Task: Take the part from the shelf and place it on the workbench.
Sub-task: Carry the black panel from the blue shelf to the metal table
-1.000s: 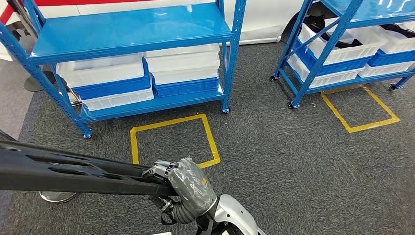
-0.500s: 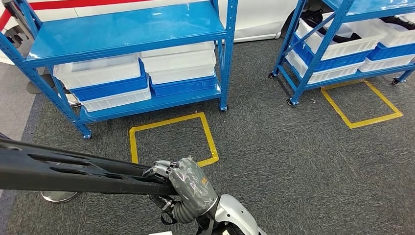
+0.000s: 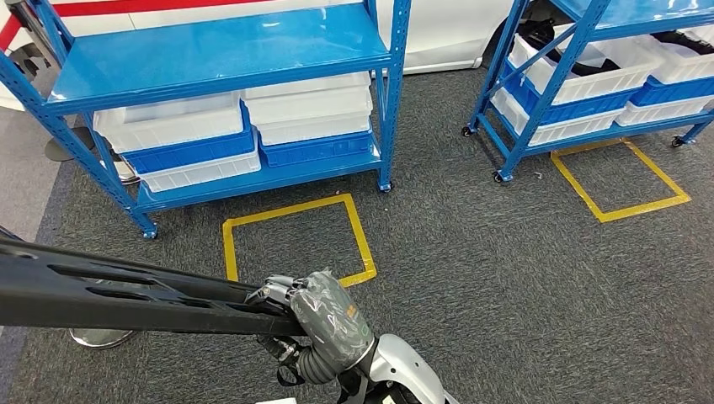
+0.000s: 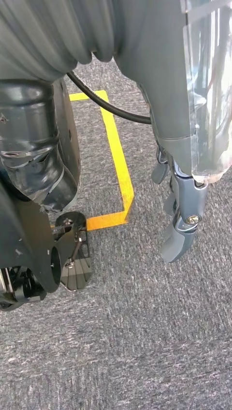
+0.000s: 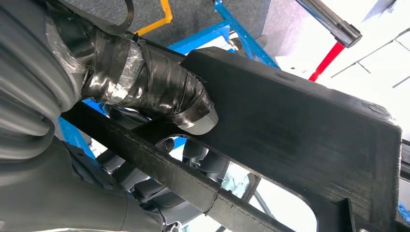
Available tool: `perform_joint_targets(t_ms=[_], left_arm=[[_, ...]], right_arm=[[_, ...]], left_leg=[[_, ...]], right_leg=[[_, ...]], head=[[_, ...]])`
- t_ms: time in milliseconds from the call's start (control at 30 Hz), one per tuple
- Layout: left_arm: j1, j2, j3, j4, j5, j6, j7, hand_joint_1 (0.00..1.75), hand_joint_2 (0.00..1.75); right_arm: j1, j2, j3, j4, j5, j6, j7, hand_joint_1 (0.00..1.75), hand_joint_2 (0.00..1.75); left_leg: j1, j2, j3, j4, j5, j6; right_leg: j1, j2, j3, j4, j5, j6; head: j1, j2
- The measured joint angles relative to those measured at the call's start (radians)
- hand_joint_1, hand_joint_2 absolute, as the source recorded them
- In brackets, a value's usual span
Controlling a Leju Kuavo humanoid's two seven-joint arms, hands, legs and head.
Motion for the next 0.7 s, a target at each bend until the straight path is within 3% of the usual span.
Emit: perform_joint_targets(t_ms=[67,167,233,300,367,400,467,500,533,600,667,700], left_arm=[[0.0,0.0,0.0,0.0,0.002,0.001,0.0,0.0,1.75],[0.0,0.001,0.0,0.0,0.004,0.004,0.0,0.0,1.75],[-0.001,-0.001,0.0,0.0,0.004,0.005,0.001,0.0,1.75],[0.0,-0.001,0.0,0.0,0.004,0.005,0.001,0.0,1.75],[0.001,-0.001,0.0,0.0,0.004,0.005,0.002,0.0,1.75],[0.002,-0.001,0.0,0.0,0.004,0.005,0.002,0.0,1.75],[0.002,-0.001,0.0,0.0,0.004,0.005,0.003,0.0,1.75],[0.001,0.0,0.0,0.0,0.004,0.005,0.003,0.0,1.75],[0.001,0.001,0.0,0.001,0.004,0.005,0.003,0.0,1.75],[0.001,0.002,0.0,0.002,0.004,0.005,0.004,0.0,1.75],[0.004,0.002,0.0,0.002,0.005,0.005,0.004,0.0,1.75],[0.005,0.002,0.0,0.002,0.005,0.005,0.004,0.0,1.75]], right_arm=[[0.001,0.0,0.0,0.0,0.001,0.0,0.0,1.75,1.75],[0.003,0.004,0.0,-0.001,0.014,-0.005,0.001,1.75,1.75],[0.004,0.005,0.0,-0.002,0.023,-0.01,0.001,1.75,1.75],[0.006,0.004,0.0,-0.001,0.027,-0.012,0.002,1.75,1.75],[0.009,0.003,0.0,0.0,0.029,-0.012,0.003,1.75,1.75],[0.01,0.003,0.0,0.0,0.03,-0.012,0.003,1.75,1.75],[0.01,0.003,0.0,0.0,0.032,-0.012,0.003,1.75,1.75],[0.011,0.003,0.0,0.001,0.033,-0.012,0.003,1.75,1.75],[0.011,0.002,0.0,0.001,0.035,-0.012,0.004,1.75,1.75],[0.013,0.002,0.0,0.002,0.036,-0.012,0.004,1.75,1.75],[0.013,0.003,0.0,0.002,0.036,-0.011,0.005,1.75,1.75],[0.013,0.003,0.0,0.002,0.036,-0.011,0.005,1.75,1.75]], left_leg=[[-0.001,0.0,-0.002,0.002,-0.001,0.003],[0.001,-0.002,0.01,-0.029,0.015,0.025],[0.009,-0.006,0.029,-0.073,0.039,0.036],[0.015,-0.012,0.027,-0.084,0.05,0.037],[0.019,-0.023,0.014,-0.073,0.05,0.03],[0.023,-0.031,0.006,-0.063,0.048,0.023],[0.037,-0.049,-0.012,-0.035,0.04,0.003],[0.04,-0.059,-0.022,-0.018,0.035,-0.01],[0.042,-0.069,-0.032,-0.005,0.031,-0.021],[0.041,-0.083,-0.044,0.006,0.033,-0.039],[0.046,-0.088,-0.051,0.006,0.037,-0.049],[0.046,-0.076,-0.059,0.018,0.028,-0.05]], right_leg=[[-0.002,-0.001,0.0,-0.002,0.002,0.002],[-0.004,-0.005,0.01,-0.02,0.008,0.014],[-0.002,-0.003,-0.001,0.015,-0.026,0.019],[-0.011,0.0,-0.045,0.12,-0.092,0.028],[-0.025,0.0,-0.078,0.198,-0.121,0.043],[-0.032,0.001,-0.071,0.188,-0.108,0.05],[-0.045,0.011,-0.015,0.089,-0.059,0.068],[-0.047,0.029,0.008,0.043,-0.043,0.074],[-0.048,0.044,0.02,0.018,-0.037,0.07],[-0.043,0.058,0.013,0.023,-0.042,0.049],[-0.039,0.04,0.007,0.03,-0.039,0.024],[-0.037,0.031,0.004,0.03,-0.035,0.015]], head=[[0.0,0.0],[0.0,0.0],[0.0,0.0],[0.0,0.0],[0.0,0.0],[0.0,0.0],[0.0,0.0],[0.002,0.0],[0.003,0.0],[0.005,0.0],[0.004,0.0],[0.004,0.0]])
